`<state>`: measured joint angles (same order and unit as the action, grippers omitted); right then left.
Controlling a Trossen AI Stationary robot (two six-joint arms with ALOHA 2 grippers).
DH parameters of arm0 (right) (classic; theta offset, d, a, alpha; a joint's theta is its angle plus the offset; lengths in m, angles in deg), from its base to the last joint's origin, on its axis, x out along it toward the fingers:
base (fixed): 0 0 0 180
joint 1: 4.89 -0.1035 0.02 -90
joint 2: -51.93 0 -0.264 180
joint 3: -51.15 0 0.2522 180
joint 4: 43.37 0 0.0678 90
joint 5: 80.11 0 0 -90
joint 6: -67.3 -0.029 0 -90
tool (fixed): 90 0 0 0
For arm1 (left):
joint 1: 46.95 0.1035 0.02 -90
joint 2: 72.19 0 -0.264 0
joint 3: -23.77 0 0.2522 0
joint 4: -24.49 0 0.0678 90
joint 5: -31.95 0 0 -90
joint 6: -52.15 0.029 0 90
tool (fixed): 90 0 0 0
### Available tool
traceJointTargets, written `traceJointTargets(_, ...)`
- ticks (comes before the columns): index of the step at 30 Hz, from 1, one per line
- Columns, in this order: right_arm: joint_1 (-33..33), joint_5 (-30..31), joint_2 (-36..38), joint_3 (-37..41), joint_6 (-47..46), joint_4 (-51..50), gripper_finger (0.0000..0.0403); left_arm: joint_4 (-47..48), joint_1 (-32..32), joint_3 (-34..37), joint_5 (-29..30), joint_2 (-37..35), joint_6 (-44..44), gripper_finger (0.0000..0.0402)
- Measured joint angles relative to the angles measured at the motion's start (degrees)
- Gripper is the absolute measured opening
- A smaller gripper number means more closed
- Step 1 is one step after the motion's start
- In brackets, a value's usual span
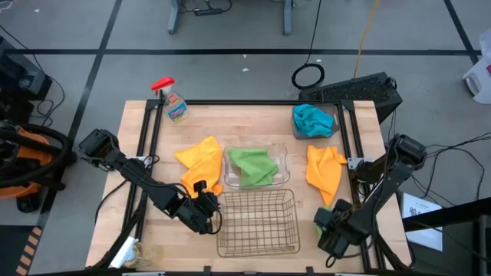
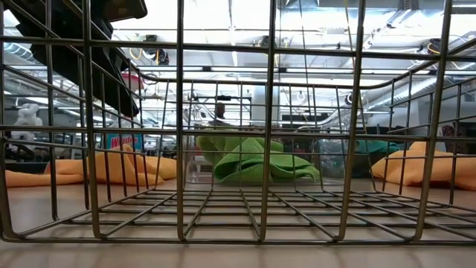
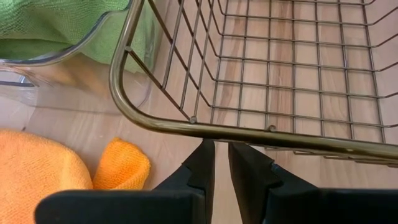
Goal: Sort microfiber towel by color & place in baskets
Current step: Adjust the golden wire basket, then put the green microfiber cloth into the transparent bin
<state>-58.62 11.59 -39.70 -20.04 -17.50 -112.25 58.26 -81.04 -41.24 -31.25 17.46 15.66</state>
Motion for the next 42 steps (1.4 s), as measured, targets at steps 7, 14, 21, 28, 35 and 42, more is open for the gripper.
traceJointTargets(7, 0.0, -2.1, -5.7, 0.0, 2.2, 1.9, 0.0148, 0.0, 0.0, 0.0, 0.2, 0.0, 1.0, 0.0054)
traceJointTargets(14, 0.8, -2.1, -9.1, -0.1, 5.6, 6.7, 0.0015, 0.1, 0.0, 0.0, -0.2, 0.0, 1.0, 0.0054)
traceJointTargets(21, -0.2, 3.1, -2.9, -0.8, 3.5, 5.5, 0.0006, 4.0, -0.2, 0.0, -12.2, -0.1, 0.0, 0.0054)
traceJointTargets(28, -2.4, 14.3, 3.7, -9.5, 2.8, -8.0, 0.0003, 4.8, -1.5, 0.0, -13.4, -0.3, -0.6, 0.0054)
traceJointTargets(35, -2.6, 23.1, 3.9, -24.6, 2.1, -32.8, 0.0001, 5.4, -2.1, 0.0, -10.5, -1.7, -0.6, 0.0054)
traceJointTargets(42, -0.3, 44.4, 6.2, -33.7, 13.2, -35.1, 0.0001, 9.2, -2.8, 0.0, -4.0, -4.2, -0.4, 0.0054)
